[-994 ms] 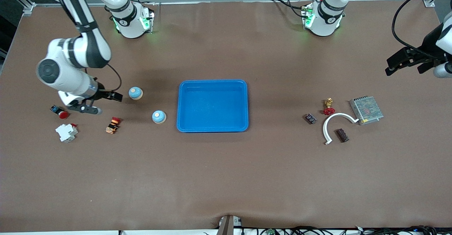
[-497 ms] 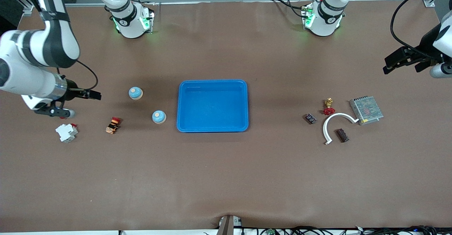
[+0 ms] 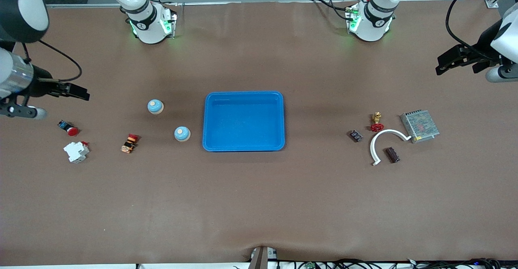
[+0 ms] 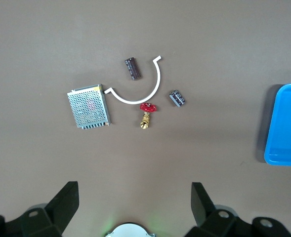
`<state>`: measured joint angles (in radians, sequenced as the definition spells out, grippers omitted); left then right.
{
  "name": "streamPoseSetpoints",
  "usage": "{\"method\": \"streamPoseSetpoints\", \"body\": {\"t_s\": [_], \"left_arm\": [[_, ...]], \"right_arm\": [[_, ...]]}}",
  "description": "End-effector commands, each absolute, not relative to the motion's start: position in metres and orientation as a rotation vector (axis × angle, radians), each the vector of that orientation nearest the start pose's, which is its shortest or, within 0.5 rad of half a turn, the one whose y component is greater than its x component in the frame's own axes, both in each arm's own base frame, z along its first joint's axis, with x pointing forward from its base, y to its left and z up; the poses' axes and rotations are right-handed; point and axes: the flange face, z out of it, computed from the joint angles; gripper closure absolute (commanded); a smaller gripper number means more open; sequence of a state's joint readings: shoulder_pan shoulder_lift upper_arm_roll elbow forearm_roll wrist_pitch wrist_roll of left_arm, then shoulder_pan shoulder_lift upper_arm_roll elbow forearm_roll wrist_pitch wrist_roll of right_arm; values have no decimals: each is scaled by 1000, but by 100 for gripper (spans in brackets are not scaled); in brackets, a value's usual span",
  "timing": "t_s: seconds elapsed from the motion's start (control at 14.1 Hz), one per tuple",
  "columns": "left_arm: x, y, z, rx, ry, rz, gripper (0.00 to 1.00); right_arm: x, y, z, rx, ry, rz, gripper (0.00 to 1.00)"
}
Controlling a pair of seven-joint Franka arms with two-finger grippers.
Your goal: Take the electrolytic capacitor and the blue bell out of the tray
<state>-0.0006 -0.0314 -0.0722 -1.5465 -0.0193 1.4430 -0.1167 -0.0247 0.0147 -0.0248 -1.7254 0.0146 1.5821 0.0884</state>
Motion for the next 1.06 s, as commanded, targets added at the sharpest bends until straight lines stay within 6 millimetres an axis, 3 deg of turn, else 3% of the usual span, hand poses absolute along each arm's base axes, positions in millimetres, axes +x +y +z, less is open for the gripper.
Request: {"method": "streamPoseSetpoints", "body": {"t_s": [0.0, 0.28, 0.5, 0.71, 0.99], "left_arm": [[528, -44, 645, -3160, -60, 133, 0], [530, -41, 643, -3154, -78, 132, 0], [538, -25, 637, -3150, -122, 145, 0], [538, -21, 637, -3118, -128, 137, 0], [528, -20, 653, -3097, -94, 93, 0]], "right_arm": [[540, -31, 576, -3118, 207, 183, 0], [537, -44, 614, -3118, 177, 105, 0], [541, -51, 646, -3125, 152, -1, 0], [543, -50, 666, -3134, 156, -72, 0], [554, -46, 672, -3143, 145, -111, 0]]}}
